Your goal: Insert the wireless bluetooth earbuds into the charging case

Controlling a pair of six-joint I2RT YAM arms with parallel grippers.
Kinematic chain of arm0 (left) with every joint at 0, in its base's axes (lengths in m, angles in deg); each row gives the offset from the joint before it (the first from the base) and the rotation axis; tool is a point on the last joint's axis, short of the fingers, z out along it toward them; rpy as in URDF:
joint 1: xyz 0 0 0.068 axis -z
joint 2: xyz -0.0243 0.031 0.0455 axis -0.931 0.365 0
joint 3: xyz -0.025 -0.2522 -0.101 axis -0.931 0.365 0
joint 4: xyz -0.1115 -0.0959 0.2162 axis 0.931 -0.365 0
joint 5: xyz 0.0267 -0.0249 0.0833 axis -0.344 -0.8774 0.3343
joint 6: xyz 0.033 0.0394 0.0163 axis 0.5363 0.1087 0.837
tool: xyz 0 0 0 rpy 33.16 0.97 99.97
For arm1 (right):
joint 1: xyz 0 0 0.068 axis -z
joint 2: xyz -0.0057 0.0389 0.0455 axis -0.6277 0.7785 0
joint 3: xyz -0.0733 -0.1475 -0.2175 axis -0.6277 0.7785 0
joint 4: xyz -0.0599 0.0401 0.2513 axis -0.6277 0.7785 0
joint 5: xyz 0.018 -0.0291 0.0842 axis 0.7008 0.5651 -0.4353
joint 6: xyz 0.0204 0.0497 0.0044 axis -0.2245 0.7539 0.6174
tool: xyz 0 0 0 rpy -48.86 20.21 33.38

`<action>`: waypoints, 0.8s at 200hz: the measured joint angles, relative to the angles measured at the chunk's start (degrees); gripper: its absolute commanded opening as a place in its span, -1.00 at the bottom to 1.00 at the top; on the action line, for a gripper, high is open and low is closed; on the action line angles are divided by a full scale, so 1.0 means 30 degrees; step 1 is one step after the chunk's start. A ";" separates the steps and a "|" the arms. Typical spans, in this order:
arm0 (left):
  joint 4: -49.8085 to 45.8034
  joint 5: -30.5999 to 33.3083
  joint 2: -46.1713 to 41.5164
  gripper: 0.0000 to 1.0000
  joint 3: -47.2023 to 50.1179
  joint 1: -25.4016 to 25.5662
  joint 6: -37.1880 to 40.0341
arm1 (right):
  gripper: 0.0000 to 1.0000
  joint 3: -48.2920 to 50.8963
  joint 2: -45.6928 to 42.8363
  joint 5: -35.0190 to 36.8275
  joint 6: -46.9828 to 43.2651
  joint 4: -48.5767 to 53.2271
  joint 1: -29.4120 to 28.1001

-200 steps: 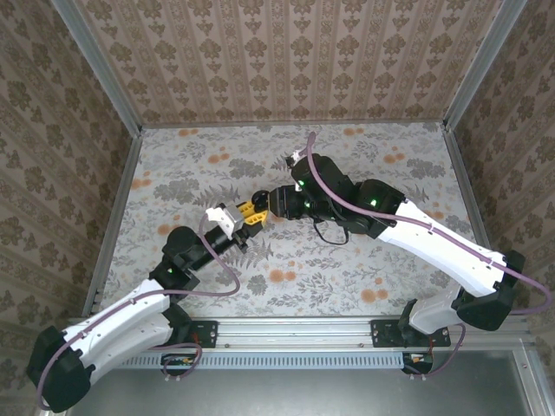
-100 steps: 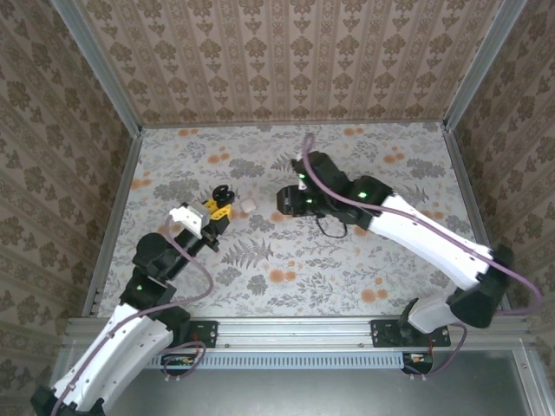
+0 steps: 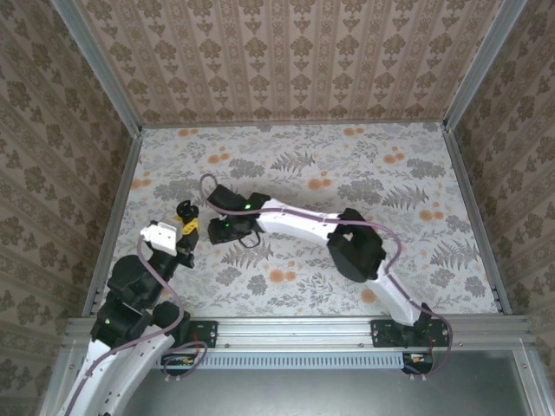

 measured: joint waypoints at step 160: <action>-0.1435 0.0736 -0.0459 -1.00 -0.0240 -0.0015 0.0168 | -0.18 -0.7978 0.5974 0.2958 -0.1486 0.3009 -0.0765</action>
